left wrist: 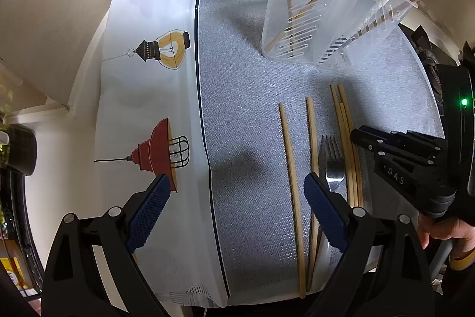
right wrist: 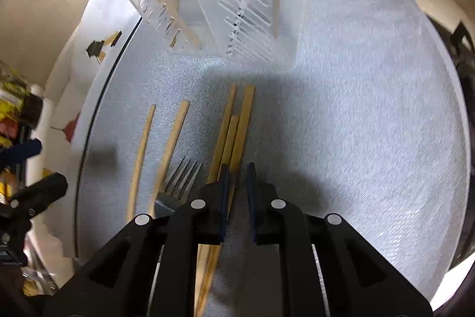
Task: Organize utensils
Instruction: 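Move both tools back down to the remaining chopsticks and fork, then grasp a chopstick with the right tool while the left tool grasps another and lifts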
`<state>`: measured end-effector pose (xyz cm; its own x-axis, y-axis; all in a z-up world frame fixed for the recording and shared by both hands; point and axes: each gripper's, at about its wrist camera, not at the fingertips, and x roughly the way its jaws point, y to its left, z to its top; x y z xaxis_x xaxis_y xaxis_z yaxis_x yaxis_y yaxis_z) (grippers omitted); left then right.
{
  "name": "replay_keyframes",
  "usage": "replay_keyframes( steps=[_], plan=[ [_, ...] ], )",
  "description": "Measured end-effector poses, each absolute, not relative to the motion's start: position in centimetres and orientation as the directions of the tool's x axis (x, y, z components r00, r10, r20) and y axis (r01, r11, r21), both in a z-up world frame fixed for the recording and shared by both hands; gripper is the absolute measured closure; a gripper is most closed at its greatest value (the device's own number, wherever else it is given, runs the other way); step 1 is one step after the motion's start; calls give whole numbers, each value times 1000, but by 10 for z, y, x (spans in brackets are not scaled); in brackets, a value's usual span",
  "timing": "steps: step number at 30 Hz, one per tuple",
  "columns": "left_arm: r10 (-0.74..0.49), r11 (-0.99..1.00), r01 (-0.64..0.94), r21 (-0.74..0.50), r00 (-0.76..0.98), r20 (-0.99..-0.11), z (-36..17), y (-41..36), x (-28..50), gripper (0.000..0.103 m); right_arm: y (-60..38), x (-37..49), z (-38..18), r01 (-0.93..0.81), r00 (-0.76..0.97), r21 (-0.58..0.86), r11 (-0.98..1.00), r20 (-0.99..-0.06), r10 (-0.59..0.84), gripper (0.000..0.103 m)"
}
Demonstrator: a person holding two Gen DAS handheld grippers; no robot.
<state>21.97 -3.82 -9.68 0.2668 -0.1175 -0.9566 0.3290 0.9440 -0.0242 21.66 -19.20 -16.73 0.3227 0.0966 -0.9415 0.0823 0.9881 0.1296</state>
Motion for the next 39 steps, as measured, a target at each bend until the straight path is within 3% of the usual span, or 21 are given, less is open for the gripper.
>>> replay_keyframes(
  steps=[4,17,18,21,22,25,32,35,36,37,39],
  plan=[
    [-113,944,330,-22,259,-959,-99,-41,222,15,-175,212,-171,20,351,27,999,-936,18,92],
    [-149,924,377,-60,211,-966,-108,-66,239,15,-242,190,-175,192,319,50,980,-948,-14,97],
    [-153,920,386,-63,205,-967,-110,-71,241,18,-246,188,-175,201,321,68,977,-947,-1,97],
    [-146,912,403,-72,156,-977,-122,-86,252,53,-251,189,-177,210,325,82,974,-946,10,97],
    [-146,910,405,-85,121,-982,-129,-90,257,58,-259,183,-178,209,326,84,974,-945,11,96],
    [-125,909,409,-84,74,-989,-143,-99,266,61,-257,184,-181,211,328,89,974,-945,15,96],
    [-27,895,447,-2,49,-998,-163,-112,272,60,-261,185,-175,213,327,102,972,-945,28,95],
    [-31,897,442,-1,62,-998,-165,-114,277,69,-264,191,-174,235,326,129,963,-944,46,91],
    [-32,897,442,0,64,-997,-165,-113,278,75,-264,194,-174,238,329,131,962,-943,47,91],
    [-35,899,438,-3,65,-997,-166,-113,280,88,-264,196,-173,234,335,127,964,-941,43,91],
    [-50,903,429,-20,58,-997,-168,-112,282,95,-262,200,-172,228,338,105,968,-941,22,96]
  ],
)
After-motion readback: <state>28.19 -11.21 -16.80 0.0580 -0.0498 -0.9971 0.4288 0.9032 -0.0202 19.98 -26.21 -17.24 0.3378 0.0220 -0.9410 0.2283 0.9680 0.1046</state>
